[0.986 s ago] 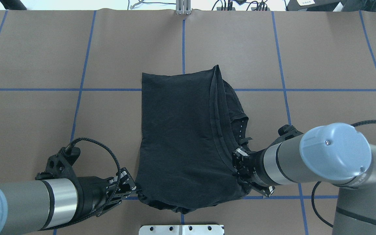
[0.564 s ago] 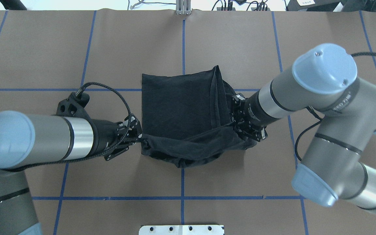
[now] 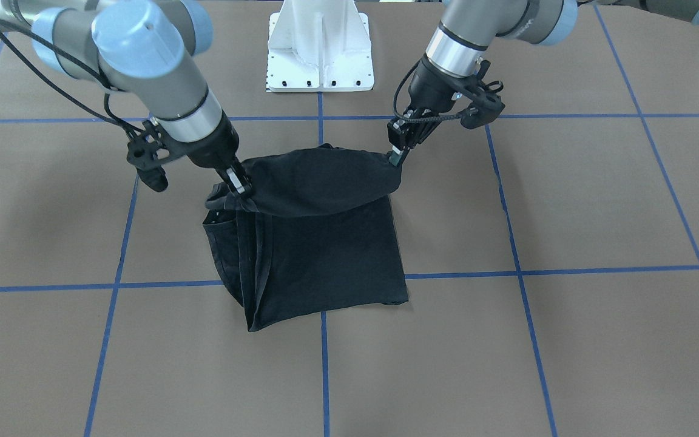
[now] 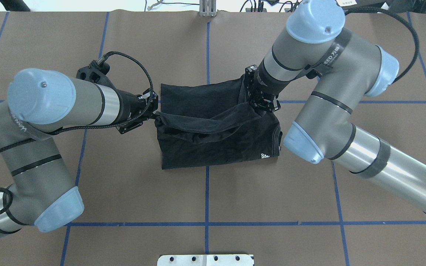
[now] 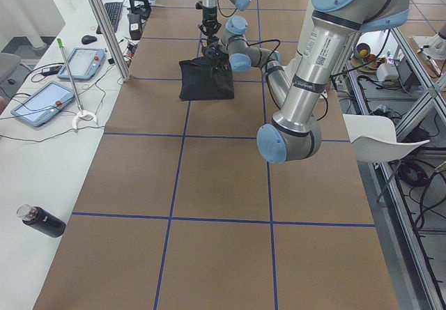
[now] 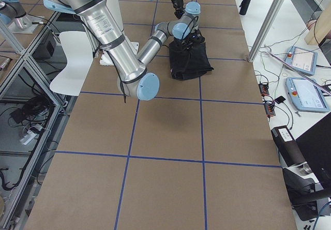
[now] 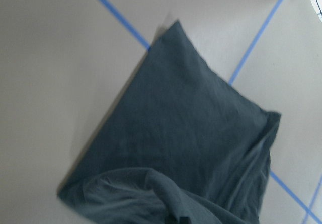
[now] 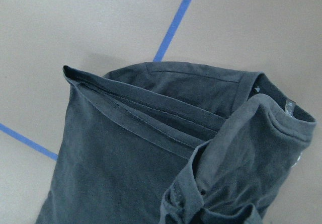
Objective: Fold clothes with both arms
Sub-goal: 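Grasp the near end with both grippers and fold it away from the robot, then lay the folded end down, open both grippers and raise them, then press the folded shirt flat with the right gripper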
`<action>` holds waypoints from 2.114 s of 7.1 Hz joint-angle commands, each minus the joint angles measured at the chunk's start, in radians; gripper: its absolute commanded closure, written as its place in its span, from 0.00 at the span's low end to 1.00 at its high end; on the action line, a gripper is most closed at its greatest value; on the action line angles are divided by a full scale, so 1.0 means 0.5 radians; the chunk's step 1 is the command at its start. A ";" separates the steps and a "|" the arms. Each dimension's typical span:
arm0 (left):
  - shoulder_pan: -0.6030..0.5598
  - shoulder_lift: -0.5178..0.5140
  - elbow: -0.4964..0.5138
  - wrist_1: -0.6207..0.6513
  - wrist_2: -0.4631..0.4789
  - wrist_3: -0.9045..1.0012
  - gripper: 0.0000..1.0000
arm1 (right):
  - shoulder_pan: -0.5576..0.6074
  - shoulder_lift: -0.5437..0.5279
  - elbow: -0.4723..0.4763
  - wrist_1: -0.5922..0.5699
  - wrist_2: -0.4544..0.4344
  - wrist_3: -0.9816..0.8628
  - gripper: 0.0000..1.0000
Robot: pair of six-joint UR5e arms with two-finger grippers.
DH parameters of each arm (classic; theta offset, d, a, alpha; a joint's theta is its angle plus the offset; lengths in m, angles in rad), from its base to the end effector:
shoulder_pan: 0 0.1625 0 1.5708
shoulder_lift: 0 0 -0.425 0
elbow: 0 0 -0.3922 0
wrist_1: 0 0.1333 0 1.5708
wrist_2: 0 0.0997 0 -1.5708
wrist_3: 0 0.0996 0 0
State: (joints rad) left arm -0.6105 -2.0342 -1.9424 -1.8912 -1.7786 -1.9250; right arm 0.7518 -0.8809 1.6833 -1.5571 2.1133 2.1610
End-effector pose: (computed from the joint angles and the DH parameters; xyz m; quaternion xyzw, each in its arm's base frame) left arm 0.4127 -0.4264 0.2000 -0.0168 0.5498 -0.3363 0.7644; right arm -0.4361 -0.5198 0.1941 -0.2143 -0.4009 0.4666 0.7587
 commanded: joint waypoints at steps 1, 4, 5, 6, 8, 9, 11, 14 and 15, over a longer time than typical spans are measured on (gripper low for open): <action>-0.052 -0.052 0.187 -0.125 0.004 0.012 1.00 | 0.024 0.105 -0.334 0.217 0.001 -0.067 1.00; -0.238 -0.293 0.734 -0.355 0.007 0.186 1.00 | 0.091 0.252 -0.720 0.386 -0.002 -0.195 1.00; -0.343 -0.425 1.089 -0.578 0.008 0.248 0.65 | 0.116 0.310 -0.929 0.517 -0.014 -0.205 0.81; -0.401 -0.539 1.421 -0.790 0.017 0.367 0.01 | 0.122 0.456 -1.192 0.662 -0.054 -0.263 0.01; -0.460 -0.552 1.489 -0.847 0.020 0.423 0.00 | 0.268 0.703 -1.513 0.847 -0.070 -0.321 0.00; -0.460 -0.543 1.477 -0.850 0.020 0.426 0.00 | 0.270 0.682 -1.514 0.811 -0.033 -0.482 0.00; -0.476 -0.476 1.324 -0.826 0.004 0.454 0.00 | 0.230 0.682 -1.379 0.798 -0.017 -0.496 0.00; -0.546 -0.194 0.825 -0.612 -0.078 0.845 0.00 | -0.039 0.520 -0.935 0.660 -0.262 -0.496 0.99; -0.573 -0.184 0.768 -0.547 -0.078 0.931 0.00 | -0.101 0.498 -0.849 0.651 -0.272 -0.499 1.00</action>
State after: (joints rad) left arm -0.8796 -2.1484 -1.4999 -2.2141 -1.8156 -1.5275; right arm 0.7436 -0.6116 1.1912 -1.2168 1.9974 1.9148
